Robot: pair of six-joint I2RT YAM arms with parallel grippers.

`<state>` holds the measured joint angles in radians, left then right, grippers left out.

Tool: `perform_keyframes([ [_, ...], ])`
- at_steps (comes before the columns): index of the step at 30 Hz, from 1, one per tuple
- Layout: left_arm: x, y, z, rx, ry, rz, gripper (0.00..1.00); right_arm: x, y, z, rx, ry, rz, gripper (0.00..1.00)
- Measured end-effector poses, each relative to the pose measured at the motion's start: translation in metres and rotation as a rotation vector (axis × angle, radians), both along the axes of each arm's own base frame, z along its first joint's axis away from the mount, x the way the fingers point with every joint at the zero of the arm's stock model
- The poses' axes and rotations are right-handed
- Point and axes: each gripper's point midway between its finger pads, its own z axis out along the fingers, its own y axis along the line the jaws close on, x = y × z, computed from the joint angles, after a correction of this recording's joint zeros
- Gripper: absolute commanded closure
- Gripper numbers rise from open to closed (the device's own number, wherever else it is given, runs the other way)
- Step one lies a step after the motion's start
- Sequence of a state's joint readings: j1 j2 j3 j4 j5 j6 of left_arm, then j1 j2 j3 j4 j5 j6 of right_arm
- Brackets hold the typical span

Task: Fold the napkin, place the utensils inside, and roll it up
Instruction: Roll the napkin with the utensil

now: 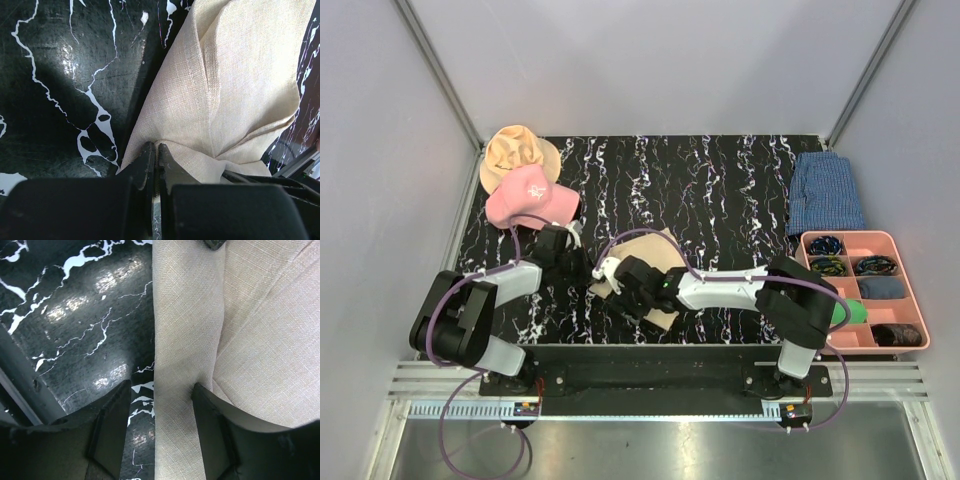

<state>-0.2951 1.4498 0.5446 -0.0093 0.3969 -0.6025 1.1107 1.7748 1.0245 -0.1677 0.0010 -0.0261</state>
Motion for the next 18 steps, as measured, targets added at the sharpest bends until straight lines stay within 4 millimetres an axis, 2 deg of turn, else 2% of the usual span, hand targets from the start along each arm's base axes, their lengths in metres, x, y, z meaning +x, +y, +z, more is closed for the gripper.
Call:
perform_keyframes([
  [4, 0.001, 0.001, 0.001, 0.003, 0.001, 0.0, 0.99, 0.007, 0.001, -0.002, -0.016, -0.026, -0.046, 0.48],
  [7, 0.002, 0.003, 0.002, 0.008, 0.003, 0.009, 0.83, 0.015, 0.001, -0.003, -0.023, -0.044, -0.098, 0.61],
  [8, 0.002, 0.003, 0.002, 0.011, 0.003, 0.011, 0.72, 0.017, 0.001, -0.004, -0.026, -0.049, -0.116, 0.68],
  [11, 0.0, 0.006, 0.006, 0.018, 0.001, 0.016, 0.57, 0.021, -0.001, -0.004, -0.029, -0.057, -0.153, 0.78],
  [12, 0.0, 0.007, 0.009, 0.021, -0.003, 0.021, 0.45, 0.021, -0.001, -0.004, -0.027, -0.056, -0.156, 0.8],
  [13, 0.001, 0.009, 0.011, 0.024, -0.011, 0.025, 0.39, 0.022, -0.001, -0.004, -0.025, -0.053, -0.162, 0.82],
  [15, 0.003, 0.012, 0.019, 0.028, -0.031, 0.042, 0.3, 0.021, 0.0, -0.003, -0.012, -0.036, -0.158, 0.87],
  [18, 0.005, 0.021, 0.031, 0.051, -0.067, 0.077, 0.27, 0.014, 0.005, -0.001, 0.017, 0.015, -0.134, 0.91],
])
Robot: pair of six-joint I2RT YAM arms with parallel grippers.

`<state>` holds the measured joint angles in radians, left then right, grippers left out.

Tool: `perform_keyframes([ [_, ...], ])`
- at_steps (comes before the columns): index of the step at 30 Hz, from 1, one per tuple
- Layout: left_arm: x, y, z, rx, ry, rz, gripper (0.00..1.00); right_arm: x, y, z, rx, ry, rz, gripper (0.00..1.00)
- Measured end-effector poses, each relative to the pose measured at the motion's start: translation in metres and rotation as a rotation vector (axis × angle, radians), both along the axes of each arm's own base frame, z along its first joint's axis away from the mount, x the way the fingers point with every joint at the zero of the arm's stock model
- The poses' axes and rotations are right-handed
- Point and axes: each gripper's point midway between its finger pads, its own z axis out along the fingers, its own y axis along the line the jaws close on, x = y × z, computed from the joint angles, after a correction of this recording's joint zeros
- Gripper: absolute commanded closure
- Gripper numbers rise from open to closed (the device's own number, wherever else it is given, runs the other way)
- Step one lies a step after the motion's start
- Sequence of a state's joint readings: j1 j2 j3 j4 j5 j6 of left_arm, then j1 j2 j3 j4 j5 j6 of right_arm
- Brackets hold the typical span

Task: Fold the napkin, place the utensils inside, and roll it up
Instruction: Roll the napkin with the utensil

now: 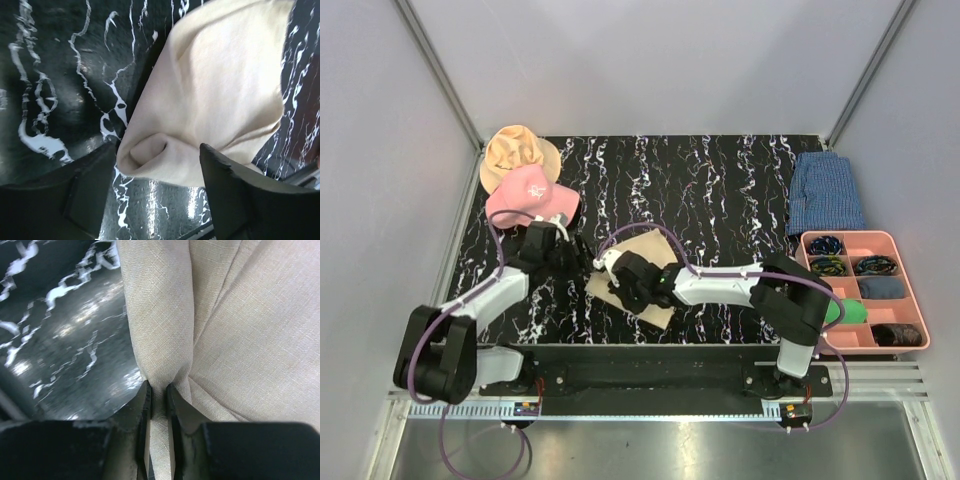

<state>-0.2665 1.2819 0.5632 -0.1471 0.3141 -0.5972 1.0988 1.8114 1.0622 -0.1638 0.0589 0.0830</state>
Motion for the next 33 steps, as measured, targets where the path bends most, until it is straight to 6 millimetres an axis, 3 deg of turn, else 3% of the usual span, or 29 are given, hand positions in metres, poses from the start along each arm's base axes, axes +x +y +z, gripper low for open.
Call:
perform_keyframes([
  [5, 0.001, 0.015, 0.02, 0.036, -0.093, 0.058, 0.27, -0.024, 0.005, 0.003, 0.035, 0.151, 0.073, 0.93],
  [9, -0.01, 0.02, 0.024, 0.033, -0.136, 0.069, 0.29, -0.034, 0.001, 0.005, 0.067, 0.295, 0.099, 0.94],
  [21, -0.042, 0.017, -0.001, -0.016, -0.112, 0.03, 0.28, -0.023, -0.001, 0.004, 0.192, 0.646, 0.094, 0.94],
  [33, -0.035, 0.009, -0.018, -0.04, -0.087, 0.004, 0.31, -0.022, 0.003, 0.001, 0.29, 0.856, 0.133, 0.94],
])
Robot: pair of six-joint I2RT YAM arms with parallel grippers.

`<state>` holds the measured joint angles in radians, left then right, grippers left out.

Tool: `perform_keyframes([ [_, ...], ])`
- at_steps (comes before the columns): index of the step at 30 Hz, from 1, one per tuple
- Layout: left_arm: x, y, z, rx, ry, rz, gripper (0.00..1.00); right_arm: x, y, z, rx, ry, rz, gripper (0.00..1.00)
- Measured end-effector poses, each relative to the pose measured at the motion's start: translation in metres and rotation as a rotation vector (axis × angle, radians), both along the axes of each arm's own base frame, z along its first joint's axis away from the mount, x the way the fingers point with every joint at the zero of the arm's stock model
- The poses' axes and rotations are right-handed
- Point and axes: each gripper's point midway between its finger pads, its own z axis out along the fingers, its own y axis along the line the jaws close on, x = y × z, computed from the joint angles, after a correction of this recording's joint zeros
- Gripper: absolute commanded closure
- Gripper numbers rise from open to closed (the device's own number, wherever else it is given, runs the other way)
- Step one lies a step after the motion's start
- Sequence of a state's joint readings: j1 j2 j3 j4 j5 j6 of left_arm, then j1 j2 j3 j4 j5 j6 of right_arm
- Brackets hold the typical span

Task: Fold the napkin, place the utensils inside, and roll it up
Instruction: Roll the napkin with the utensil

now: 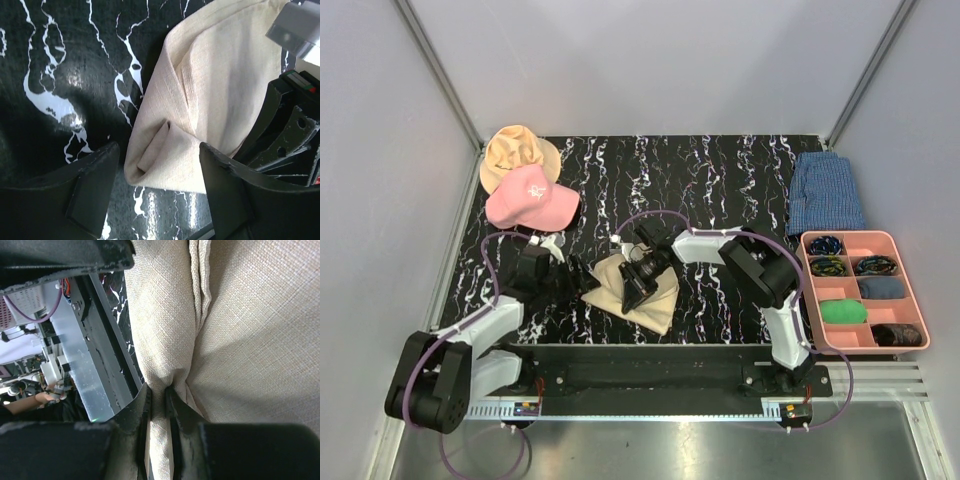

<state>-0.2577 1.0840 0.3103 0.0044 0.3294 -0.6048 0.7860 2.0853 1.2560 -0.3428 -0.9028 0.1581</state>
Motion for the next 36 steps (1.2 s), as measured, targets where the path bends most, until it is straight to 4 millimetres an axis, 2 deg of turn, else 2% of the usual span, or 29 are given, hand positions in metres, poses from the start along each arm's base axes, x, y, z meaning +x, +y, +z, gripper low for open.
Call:
perform_keyframes([
  [4, 0.006, -0.002, -0.002, -0.005, -0.014, -0.005, 0.4, 0.0, 0.0, 0.0, 0.011, 0.021, 0.005, 0.94],
  [5, 0.008, -0.003, -0.002, -0.007, -0.017, -0.006, 0.46, -0.001, 0.0, 0.0, 0.012, 0.024, 0.005, 0.94],
  [7, 0.01, -0.004, -0.003, -0.013, -0.018, -0.009, 0.52, 0.0, 0.0, 0.0, 0.014, 0.029, 0.006, 0.93],
  [11, 0.008, -0.006, -0.007, -0.018, -0.002, -0.019, 0.72, 0.0, 0.0, 0.0, 0.015, 0.031, 0.004, 0.9],
  [12, 0.007, -0.007, -0.007, -0.022, 0.0, -0.021, 0.85, 0.0, 0.0, 0.0, 0.015, 0.031, 0.003, 0.88],
  [15, 0.006, -0.008, -0.006, -0.03, 0.003, -0.031, 1.0, 0.002, 0.0, 0.0, 0.015, 0.033, -0.001, 0.74],
  [17, 0.005, -0.009, -0.006, -0.033, 0.004, -0.033, 1.0, 0.003, -0.001, 0.0, 0.012, 0.036, -0.008, 0.65],
  [18, 0.005, -0.009, -0.006, -0.034, 0.005, -0.035, 1.0, 0.004, -0.001, 0.001, 0.01, 0.039, -0.014, 0.56],
  [21, 0.004, -0.009, -0.006, -0.037, 0.013, -0.032, 1.0, 0.012, -0.004, 0.007, -0.001, 0.017, -0.041, 0.42],
  [24, 0.003, -0.009, -0.006, -0.032, 0.037, -0.026, 1.0, 0.026, -0.006, 0.021, -0.012, -0.068, -0.084, 0.36],
  [28, 0.005, -0.008, -0.005, -0.014, 0.085, -0.016, 1.0, 0.047, -0.012, 0.052, -0.026, -0.274, -0.156, 0.31],
  [30, 0.006, -0.008, -0.005, -0.005, 0.111, -0.014, 1.0, 0.048, -0.013, 0.065, -0.038, -0.392, -0.168, 0.31],
  [33, 0.007, -0.008, -0.007, 0.004, 0.147, -0.014, 1.0, 0.033, -0.006, 0.071, -0.074, -0.604, -0.156, 0.3],
  [36, 0.01, -0.009, -0.008, 0.011, 0.178, -0.019, 1.0, 0.007, 0.006, 0.06, -0.107, -0.767, -0.114, 0.3],
])
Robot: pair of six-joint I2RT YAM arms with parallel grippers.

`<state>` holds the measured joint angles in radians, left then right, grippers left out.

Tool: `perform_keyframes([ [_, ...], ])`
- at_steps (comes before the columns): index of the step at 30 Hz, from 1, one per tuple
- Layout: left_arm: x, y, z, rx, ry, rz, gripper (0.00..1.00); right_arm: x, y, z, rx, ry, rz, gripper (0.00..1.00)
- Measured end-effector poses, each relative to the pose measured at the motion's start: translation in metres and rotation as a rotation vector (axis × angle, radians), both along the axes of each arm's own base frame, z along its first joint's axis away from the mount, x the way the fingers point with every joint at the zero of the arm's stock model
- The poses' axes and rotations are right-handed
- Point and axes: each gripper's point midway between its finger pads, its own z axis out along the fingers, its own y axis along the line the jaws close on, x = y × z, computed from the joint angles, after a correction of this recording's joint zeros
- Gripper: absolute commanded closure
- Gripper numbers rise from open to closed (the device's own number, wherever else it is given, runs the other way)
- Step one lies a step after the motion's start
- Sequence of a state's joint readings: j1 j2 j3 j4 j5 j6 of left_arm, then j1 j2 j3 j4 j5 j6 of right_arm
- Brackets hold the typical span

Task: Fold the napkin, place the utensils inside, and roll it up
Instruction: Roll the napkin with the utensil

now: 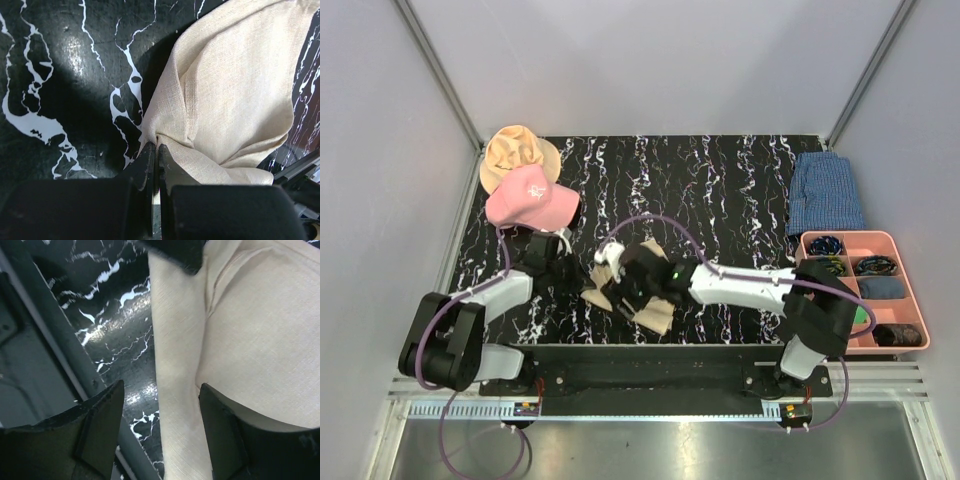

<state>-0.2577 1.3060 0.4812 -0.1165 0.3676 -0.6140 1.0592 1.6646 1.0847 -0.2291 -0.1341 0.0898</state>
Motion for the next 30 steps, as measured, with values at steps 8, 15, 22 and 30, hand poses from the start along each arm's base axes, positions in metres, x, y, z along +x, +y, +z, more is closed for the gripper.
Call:
perform_keyframes([
  [8, 0.005, -0.005, -0.003, -0.016, 0.043, -0.022, 1.0, -0.013, 0.001, -0.021, -0.104, -0.269, 0.017, 0.32],
  [15, 0.007, -0.007, -0.003, -0.021, 0.051, -0.028, 1.0, -0.016, 0.01, -0.038, -0.146, -0.349, 0.077, 0.34],
  [22, 0.008, -0.007, -0.003, -0.025, 0.055, -0.03, 1.0, -0.007, 0.007, -0.06, -0.221, -0.367, 0.053, 0.36],
  [30, 0.008, -0.008, -0.002, -0.025, 0.052, -0.033, 1.0, 0.001, 0.017, -0.063, -0.24, -0.353, 0.005, 0.63],
])
